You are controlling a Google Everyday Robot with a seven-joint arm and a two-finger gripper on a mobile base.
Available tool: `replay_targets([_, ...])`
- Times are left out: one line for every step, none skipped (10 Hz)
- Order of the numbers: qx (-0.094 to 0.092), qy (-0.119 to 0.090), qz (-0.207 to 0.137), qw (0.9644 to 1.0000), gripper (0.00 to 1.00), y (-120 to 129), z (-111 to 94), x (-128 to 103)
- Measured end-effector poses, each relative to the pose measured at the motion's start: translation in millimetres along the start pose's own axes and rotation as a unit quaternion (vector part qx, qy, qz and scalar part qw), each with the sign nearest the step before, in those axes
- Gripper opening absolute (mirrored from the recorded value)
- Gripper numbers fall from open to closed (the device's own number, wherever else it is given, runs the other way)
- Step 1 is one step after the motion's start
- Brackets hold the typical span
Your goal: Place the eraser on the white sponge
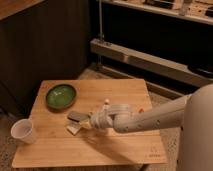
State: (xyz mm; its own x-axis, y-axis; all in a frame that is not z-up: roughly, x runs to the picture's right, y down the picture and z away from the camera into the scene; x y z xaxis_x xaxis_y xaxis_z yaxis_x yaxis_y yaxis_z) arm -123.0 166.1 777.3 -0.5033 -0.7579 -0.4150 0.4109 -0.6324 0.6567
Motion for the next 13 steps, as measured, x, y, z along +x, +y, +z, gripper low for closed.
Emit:
replay_targets([0.004, 0.0, -0.003, 1.0, 0.36, -0.8, 4.0, 0.1])
replay_targets([0.007, 0.001, -0.005, 1.0, 0.42, -2.1, 7.4, 0.8])
replay_targets([0.012, 0.004, -0.009, 0.9999, 0.54, -2.8, 10.2, 1.3])
replay_targets([0.013, 0.005, -0.01, 0.9999, 0.64, -2.0, 10.1, 0.4])
replay_targets([0.015, 0.007, -0.012, 0.9998, 0.72, -3.0, 11.4, 0.9])
replay_targets([0.018, 0.009, -0.016, 0.9997, 0.79, -4.3, 13.2, 1.6])
replay_targets([0.018, 0.01, -0.016, 0.9997, 0.8, -3.8, 12.8, 1.0])
replay_targets([0.018, 0.01, -0.016, 0.9997, 0.8, -3.6, 12.9, 0.7])
replay_targets([0.018, 0.009, -0.018, 0.9996, 0.8, -4.1, 13.9, 0.8])
replay_targets([0.016, 0.008, -0.017, 0.9997, 0.8, -3.2, 14.5, -0.4])
replay_targets([0.014, 0.008, -0.016, 0.9997, 0.8, -2.5, 14.7, -0.9])
replay_targets([0.012, 0.009, -0.016, 0.9998, 0.8, -2.0, 15.4, -0.8])
replay_targets([0.007, 0.011, -0.016, 0.9998, 0.8, -0.7, 14.1, -0.7])
